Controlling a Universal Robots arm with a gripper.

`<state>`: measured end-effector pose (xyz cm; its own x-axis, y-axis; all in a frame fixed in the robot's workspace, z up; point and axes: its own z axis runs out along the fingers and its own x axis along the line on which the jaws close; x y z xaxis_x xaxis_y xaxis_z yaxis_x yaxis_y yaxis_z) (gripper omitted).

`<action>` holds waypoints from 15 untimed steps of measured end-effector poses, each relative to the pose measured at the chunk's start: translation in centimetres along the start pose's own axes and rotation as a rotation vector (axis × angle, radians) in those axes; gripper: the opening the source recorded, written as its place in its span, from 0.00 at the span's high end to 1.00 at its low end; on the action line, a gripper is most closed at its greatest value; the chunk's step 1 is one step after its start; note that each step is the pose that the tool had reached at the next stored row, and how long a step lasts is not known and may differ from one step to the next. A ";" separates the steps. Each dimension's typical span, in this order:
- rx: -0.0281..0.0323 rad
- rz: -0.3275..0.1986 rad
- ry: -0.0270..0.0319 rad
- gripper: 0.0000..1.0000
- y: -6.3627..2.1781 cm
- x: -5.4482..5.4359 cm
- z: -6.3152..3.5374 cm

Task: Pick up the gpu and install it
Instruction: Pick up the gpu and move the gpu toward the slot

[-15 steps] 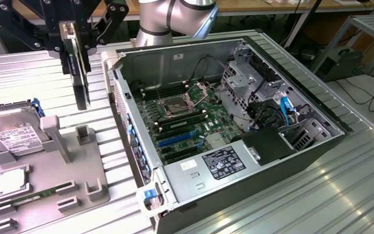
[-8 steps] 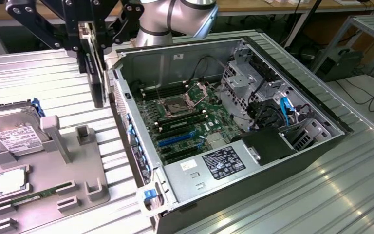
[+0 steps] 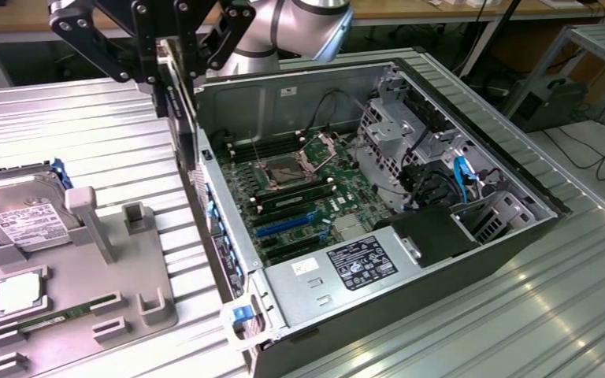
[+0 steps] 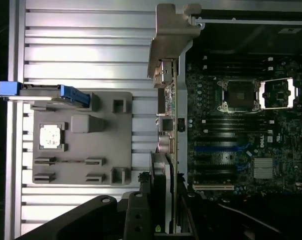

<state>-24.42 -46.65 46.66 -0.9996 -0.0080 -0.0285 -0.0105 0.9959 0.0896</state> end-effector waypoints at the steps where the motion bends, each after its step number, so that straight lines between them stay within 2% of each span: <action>1: 0.0000 0.000 -0.0030 0.72 0.00 -0.1 0.02; 5: 0.0005 -0.001 -0.0081 0.72 -0.02 -1.0 0.07; 11: 0.0072 -0.001 -0.0107 0.72 -0.02 -2.0 0.14; 15: 0.0072 -0.001 -0.0108 0.72 -0.02 -2.5 0.17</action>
<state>-21.87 -46.63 46.56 -0.9992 -0.0082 -0.0393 -0.0114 0.9965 0.0823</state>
